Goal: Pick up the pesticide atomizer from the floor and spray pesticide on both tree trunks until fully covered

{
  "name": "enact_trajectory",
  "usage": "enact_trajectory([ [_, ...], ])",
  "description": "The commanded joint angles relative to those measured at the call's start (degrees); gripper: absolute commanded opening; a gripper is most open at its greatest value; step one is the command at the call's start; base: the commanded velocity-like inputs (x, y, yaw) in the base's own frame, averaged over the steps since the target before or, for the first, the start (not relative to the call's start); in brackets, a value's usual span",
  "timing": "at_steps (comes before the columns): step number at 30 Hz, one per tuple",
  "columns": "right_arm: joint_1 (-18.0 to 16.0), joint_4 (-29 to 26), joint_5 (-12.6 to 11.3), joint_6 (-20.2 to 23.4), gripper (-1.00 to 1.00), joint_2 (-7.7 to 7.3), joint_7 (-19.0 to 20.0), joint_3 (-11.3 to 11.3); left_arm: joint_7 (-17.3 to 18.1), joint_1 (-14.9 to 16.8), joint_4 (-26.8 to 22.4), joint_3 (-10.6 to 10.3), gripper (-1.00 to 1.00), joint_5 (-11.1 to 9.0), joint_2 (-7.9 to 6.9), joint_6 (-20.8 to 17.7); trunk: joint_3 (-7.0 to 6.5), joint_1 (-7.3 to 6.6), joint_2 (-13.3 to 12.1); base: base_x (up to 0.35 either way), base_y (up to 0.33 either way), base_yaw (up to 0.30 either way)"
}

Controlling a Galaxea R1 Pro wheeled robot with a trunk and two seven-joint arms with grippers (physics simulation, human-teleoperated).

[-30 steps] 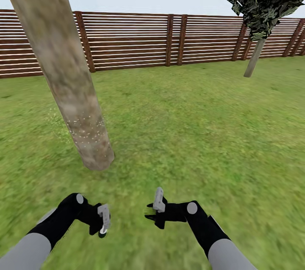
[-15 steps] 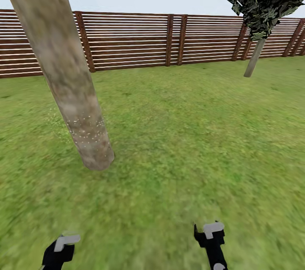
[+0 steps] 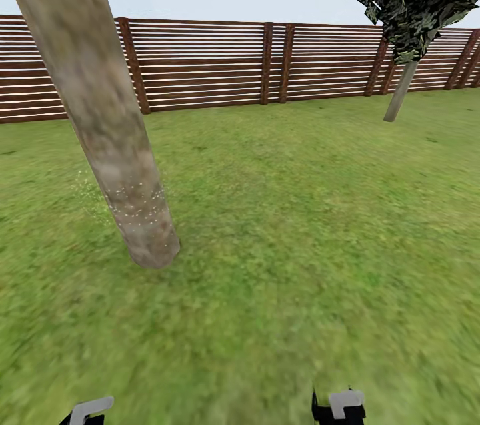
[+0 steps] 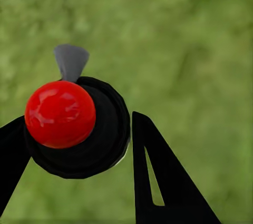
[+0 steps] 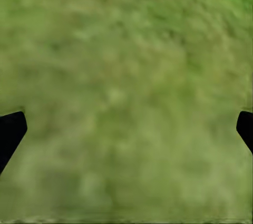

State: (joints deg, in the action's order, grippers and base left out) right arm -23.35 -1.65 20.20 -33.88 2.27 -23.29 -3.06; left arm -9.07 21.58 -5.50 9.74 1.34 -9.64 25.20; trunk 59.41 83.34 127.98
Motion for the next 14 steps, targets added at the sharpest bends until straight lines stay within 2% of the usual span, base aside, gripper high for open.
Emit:
enact_trajectory([
  [1,0.5,0.1,0.6,-0.1,1.0,0.02,-0.4,-0.3,-0.1,0.0,0.1,0.2,-1.0,0.2,-0.01,0.2,0.04,-0.01,0.0,0.0,0.0,0.0],
  [5,1.8,0.1,0.6,-0.1,1.0,0.01,-0.4,-0.3,-0.1,0.0,0.1,0.2,-1.0,0.3,-0.11,0.2,0.04,-0.01,0.0,0.0,0.0,0.0],
  [14,1.9,0.0,0.6,-0.1,1.0,0.01,-0.4,-0.3,-0.1,0.0,0.0,0.2,-1.0,0.5,-0.21,0.2,0.04,-0.01,0.0,0.0,0.0,0.0],
])
